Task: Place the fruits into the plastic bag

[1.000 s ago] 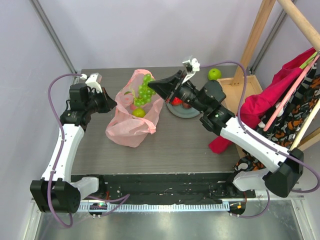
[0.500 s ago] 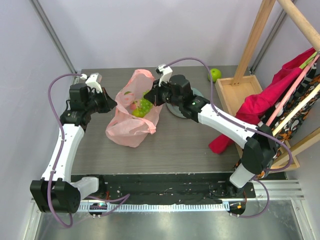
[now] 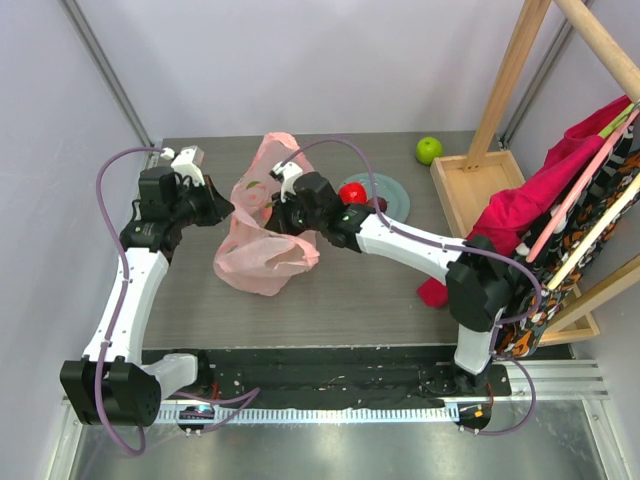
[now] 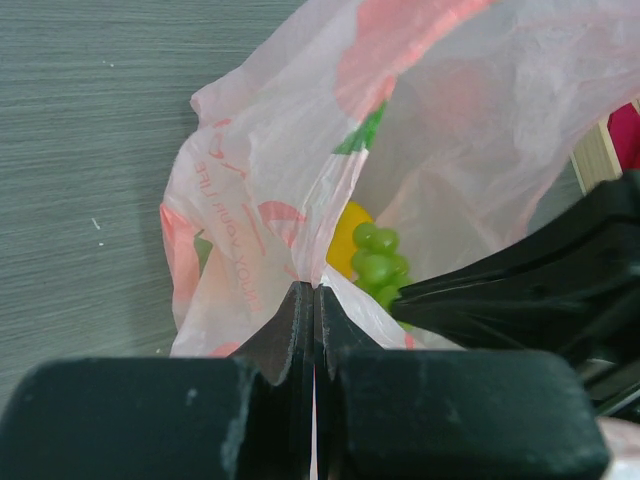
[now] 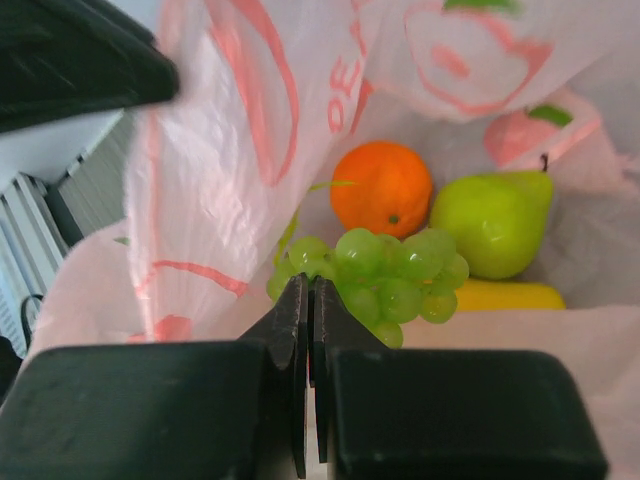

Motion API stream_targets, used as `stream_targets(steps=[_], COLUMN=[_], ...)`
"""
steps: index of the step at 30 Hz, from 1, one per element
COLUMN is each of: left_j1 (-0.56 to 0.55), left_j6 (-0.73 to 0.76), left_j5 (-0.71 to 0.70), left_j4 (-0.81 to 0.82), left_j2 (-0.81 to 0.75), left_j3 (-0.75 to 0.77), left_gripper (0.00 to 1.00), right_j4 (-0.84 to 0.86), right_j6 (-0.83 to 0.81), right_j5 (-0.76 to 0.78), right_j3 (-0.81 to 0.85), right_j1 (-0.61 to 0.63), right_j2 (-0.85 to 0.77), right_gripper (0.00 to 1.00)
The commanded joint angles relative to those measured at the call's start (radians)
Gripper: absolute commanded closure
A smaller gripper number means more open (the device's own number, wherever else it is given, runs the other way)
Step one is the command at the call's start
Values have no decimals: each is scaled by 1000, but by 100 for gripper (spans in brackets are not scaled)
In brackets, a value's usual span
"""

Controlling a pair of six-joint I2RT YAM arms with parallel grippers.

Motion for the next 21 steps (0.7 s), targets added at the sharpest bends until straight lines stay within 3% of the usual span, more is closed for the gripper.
stream_targets(steps=[1,5,6,9,10,13,21], left_j1=[5,5,5,5,5,5,5], left_j6=[-6,-4,-4,-4,-4,-4,-4], left_j5=[18,15,15,15,13,15,15], left_j4=[25,24,25,24,24,22,25], left_j2=[-19,-18,-19,-16,-16,-18,-16], left_j3=[7,7,6,6,6,7,7], left_gripper=[100,100,100,100,100,100,100], right_j4=[-19,-37,-37,-31,-28,-19,47], right_j6=[17,25,25,13,10,-5,-36], right_j5=[17,25,24,28,28,34,-1], right_j3=[63,75,77,72,69,55,-6], right_j1=[3,3,3,1,3,3,3], right_j2=[33,60,60,51,47,30,-44], right_gripper=[99,80,65,41,37,30,30])
